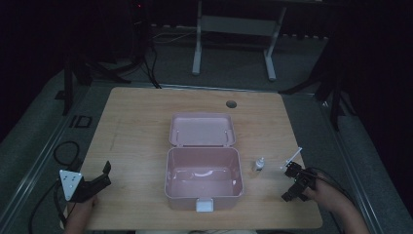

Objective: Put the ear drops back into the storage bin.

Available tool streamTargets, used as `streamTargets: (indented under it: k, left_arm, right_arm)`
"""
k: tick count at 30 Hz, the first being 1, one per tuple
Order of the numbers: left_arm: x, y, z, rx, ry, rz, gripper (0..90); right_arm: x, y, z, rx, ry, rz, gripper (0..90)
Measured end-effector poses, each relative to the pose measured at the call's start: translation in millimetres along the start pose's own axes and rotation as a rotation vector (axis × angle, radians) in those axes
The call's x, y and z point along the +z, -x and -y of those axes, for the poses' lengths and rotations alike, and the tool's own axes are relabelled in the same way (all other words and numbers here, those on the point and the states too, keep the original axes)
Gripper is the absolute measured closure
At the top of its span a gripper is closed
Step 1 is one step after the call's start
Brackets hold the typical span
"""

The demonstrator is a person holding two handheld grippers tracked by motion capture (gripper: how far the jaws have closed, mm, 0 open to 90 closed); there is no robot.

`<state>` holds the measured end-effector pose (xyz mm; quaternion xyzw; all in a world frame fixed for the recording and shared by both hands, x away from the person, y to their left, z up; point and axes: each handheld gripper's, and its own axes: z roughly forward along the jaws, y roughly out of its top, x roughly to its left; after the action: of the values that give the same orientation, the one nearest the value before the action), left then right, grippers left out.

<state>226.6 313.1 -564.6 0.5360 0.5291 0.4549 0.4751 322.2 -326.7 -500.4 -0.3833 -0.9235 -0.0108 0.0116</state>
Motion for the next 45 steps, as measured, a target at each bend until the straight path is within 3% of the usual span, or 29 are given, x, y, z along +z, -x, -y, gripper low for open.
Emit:
streamTargets:
  k: [3, 4, 7, 14, 24, 27, 33, 45]
  left_arm:
    - [0.0, 0.0, 0.0, 0.0, 0.001, 0.0, 2.4]
    - [0.0, 0.0, 0.0, 0.0, 0.0, 0.001, 2.4]
    - [-0.1, 0.0, 0.0, 0.0, 0.0, 0.001, 2.4]
    - [0.0, 0.0, 0.0, 0.0, 0.001, 0.0, 2.3]
    - [0.0, 0.0, 0.0, 0.001, 0.0, 0.001, 2.4]
    - [-0.1, 0.1, 0.0, 0.002, 0.0, 0.001, 2.3]
    - [0.0, 0.1, 0.0, 0.002, 0.001, 0.0, 2.3]
    - [0.1, 0.1, -0.1, 0.002, -0.001, 0.002, 2.4]
  right_arm:
    - [1.5, -1.0, -2.1, -0.01, -0.04, -0.012, 11.2]
    - [3.9, -1.5, -4.0, -0.027, -0.082, -0.029, 11.1]
    - [6.7, -1.9, -6.4, -0.034, -0.108, -0.022, 11.2]
    - [2.9, 1.1, -13.8, -0.039, -0.078, 0.003, 12.9]
    - [0.8, 3.7, -26.1, -0.052, -0.113, -0.033, 11.5]
    - [0.2, 4.7, -29.4, -0.058, -0.116, -0.022, 11.5]
    - [-6.7, 7.2, -38.2, -0.048, -0.076, -0.007, 13.4]
    - [-9.9, 0.8, -61.7, -0.085, -0.08, -0.039, 11.8]
